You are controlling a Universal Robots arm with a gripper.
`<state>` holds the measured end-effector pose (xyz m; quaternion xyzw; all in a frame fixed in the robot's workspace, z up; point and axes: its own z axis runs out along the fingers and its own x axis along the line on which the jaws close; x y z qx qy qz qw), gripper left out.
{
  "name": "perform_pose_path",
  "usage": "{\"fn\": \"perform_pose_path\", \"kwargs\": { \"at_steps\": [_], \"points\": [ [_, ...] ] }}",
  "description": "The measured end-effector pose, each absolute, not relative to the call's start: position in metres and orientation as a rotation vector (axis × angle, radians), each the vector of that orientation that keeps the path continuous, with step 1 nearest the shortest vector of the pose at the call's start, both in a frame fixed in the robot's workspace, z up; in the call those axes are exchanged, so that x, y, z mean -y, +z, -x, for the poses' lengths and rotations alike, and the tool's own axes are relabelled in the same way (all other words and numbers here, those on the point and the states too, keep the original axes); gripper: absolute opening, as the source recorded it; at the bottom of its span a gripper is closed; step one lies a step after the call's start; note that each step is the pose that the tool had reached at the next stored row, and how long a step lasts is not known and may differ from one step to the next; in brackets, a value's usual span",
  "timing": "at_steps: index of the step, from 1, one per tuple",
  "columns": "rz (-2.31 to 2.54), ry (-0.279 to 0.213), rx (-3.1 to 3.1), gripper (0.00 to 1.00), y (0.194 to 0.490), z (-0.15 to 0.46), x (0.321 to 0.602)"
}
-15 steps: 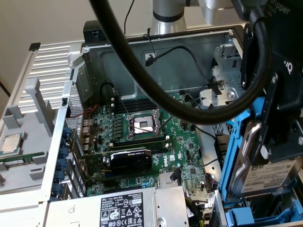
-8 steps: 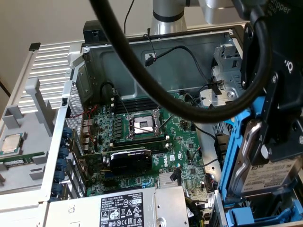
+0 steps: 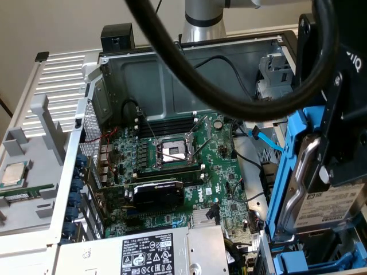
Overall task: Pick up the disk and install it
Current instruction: 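Insert the disk into the insertion slot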
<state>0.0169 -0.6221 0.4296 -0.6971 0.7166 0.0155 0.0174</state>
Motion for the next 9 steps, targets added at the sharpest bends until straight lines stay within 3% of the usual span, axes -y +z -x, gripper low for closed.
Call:
{"fn": "perform_pose_path", "kwargs": {
  "at_steps": [9],
  "points": [
    [2.148, 0.051, -2.25, 0.37, 0.4295, -0.0172, 0.6221]
  ]
}}
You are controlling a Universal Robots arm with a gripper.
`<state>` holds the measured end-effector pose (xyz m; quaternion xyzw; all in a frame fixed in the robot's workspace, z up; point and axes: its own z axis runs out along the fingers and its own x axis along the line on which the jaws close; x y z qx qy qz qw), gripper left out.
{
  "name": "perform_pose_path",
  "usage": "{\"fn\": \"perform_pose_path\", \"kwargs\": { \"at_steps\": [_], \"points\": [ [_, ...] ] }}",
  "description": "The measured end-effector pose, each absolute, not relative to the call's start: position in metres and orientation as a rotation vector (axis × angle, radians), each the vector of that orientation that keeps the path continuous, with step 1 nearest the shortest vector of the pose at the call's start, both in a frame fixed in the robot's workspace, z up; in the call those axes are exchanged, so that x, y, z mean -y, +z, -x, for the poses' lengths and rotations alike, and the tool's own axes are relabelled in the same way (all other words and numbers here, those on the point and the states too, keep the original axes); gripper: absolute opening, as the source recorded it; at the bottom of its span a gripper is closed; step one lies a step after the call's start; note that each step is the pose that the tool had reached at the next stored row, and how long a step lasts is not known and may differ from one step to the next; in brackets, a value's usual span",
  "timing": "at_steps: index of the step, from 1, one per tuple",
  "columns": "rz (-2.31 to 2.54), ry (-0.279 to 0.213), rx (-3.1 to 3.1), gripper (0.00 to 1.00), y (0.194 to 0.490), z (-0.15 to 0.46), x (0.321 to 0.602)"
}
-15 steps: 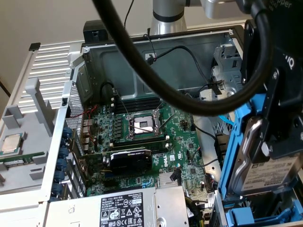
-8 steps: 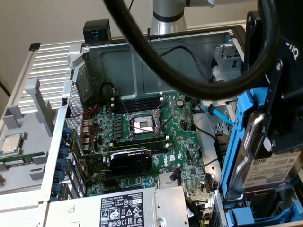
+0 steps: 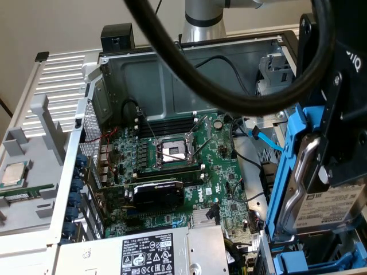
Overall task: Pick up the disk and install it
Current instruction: 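Insert the disk into the insertion slot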
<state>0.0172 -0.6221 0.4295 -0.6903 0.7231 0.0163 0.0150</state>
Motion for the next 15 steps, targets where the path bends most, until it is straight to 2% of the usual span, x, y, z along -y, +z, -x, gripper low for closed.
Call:
{"fn": "perform_pose_path", "kwargs": {
  "at_steps": [15],
  "points": [
    [2.148, 0.051, -2.25, 0.37, 0.4296, -0.0173, 0.6234]
  ]
}}
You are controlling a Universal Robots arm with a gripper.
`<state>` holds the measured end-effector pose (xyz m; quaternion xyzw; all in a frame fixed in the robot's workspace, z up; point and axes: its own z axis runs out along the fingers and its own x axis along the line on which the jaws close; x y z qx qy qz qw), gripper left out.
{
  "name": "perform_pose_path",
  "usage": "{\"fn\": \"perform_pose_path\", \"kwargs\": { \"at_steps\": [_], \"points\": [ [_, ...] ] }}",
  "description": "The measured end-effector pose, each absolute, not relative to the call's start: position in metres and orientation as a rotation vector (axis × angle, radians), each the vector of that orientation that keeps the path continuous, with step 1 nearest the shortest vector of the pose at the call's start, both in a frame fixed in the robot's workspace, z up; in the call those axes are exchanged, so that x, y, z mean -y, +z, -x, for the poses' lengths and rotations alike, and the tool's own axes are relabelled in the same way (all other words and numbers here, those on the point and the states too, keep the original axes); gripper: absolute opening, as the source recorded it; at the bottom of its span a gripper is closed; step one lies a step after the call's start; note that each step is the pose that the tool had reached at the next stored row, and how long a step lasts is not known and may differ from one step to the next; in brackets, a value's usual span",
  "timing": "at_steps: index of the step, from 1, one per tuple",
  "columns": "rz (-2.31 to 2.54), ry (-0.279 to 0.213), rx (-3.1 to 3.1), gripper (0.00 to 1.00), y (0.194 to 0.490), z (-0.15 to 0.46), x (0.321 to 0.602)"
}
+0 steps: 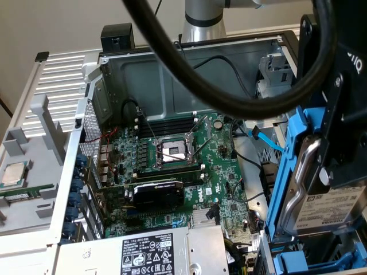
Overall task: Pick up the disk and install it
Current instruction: 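Insert the disk into the insertion slot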
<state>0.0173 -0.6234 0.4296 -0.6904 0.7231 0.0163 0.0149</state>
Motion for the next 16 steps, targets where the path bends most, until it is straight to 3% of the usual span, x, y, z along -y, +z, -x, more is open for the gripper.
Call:
{"fn": "perform_pose_path", "kwargs": {
  "at_steps": [8, 16],
  "points": [
    [2.152, 0.046, -2.254, 0.37, 0.4294, -0.0172, 0.6235],
    [2.172, 0.005, -2.271, 0.37, 0.4315, -0.0172, 0.6164]
  ]
}}
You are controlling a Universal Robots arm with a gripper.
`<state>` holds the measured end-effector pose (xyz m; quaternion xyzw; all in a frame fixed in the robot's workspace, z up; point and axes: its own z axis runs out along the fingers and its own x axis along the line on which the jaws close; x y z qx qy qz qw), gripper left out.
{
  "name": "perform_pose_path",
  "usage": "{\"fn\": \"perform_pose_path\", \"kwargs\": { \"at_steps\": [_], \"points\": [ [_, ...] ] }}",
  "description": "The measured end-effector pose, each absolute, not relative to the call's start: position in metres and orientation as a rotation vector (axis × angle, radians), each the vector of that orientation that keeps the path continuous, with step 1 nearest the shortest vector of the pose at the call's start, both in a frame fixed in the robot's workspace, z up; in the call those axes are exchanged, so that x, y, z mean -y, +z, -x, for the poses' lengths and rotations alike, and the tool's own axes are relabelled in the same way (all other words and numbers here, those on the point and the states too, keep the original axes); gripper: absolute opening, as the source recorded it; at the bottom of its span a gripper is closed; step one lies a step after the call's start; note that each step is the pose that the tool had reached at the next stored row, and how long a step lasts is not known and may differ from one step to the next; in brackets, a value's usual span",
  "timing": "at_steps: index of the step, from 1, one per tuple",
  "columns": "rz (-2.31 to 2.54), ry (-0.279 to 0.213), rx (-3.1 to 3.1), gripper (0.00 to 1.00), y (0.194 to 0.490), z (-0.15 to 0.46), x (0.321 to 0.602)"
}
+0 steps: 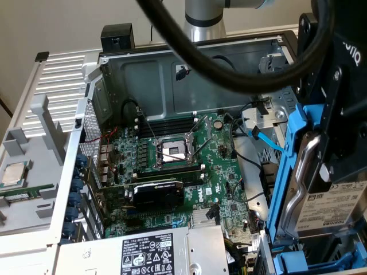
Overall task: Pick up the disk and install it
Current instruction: 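Insert the disk into the insertion slot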
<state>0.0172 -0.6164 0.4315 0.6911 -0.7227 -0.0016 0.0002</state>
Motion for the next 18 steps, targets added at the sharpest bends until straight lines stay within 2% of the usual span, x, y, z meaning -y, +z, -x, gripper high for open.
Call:
{"fn": "perform_pose_path", "kwargs": {
  "at_steps": [3, 18],
  "points": [
    [-2.162, 0.016, 2.26, 0.37, 0.4315, -0.0173, 0.6139],
    [-2.17, -0.001, 2.268, 0.37, 0.431, -0.0167, 0.6135]
  ]
}}
